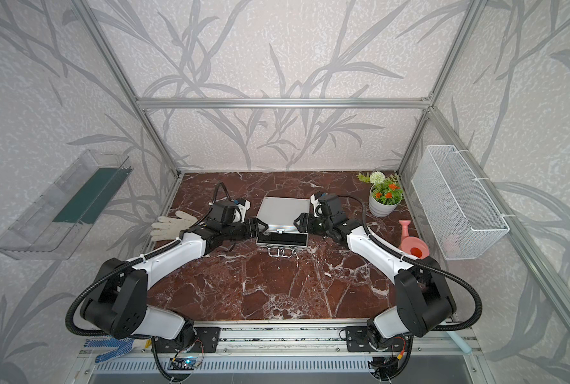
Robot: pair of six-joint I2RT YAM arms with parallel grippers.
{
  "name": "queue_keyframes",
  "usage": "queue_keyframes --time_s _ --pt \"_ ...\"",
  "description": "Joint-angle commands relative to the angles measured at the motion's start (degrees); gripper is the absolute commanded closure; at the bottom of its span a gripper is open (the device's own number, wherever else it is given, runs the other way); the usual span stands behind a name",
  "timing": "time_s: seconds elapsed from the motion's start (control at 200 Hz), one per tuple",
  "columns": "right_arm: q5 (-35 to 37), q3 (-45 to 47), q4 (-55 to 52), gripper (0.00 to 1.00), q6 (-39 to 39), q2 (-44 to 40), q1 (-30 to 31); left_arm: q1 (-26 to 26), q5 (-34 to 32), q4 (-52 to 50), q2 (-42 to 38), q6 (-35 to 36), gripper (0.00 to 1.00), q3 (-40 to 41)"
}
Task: Open the poker set cases
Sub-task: Open the case lid on the poker set case.
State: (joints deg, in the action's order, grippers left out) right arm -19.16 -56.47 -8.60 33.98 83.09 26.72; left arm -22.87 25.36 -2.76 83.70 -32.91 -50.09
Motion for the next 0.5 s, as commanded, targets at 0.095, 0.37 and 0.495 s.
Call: queue_keyframes --time_s 0.095,0.37,0.495 --pt "-5.16 5.13 2.09 0.27 1.15 -4.93 -2.68 -0.94 3.28 1.71 -0.29 1.70 0.31 -4.87" --pt "-7.33 10.17 8.67 0.25 4.56 -6.53 -2.73 -0.20 2.85 -0.43 0.48 3.24 0.31 -7.92" --pt "-8.75 7.80 12.72 0.28 4.97 -3.06 -2.64 0.36 3.07 -1.01 1.39 3.99 0.31 -10.03"
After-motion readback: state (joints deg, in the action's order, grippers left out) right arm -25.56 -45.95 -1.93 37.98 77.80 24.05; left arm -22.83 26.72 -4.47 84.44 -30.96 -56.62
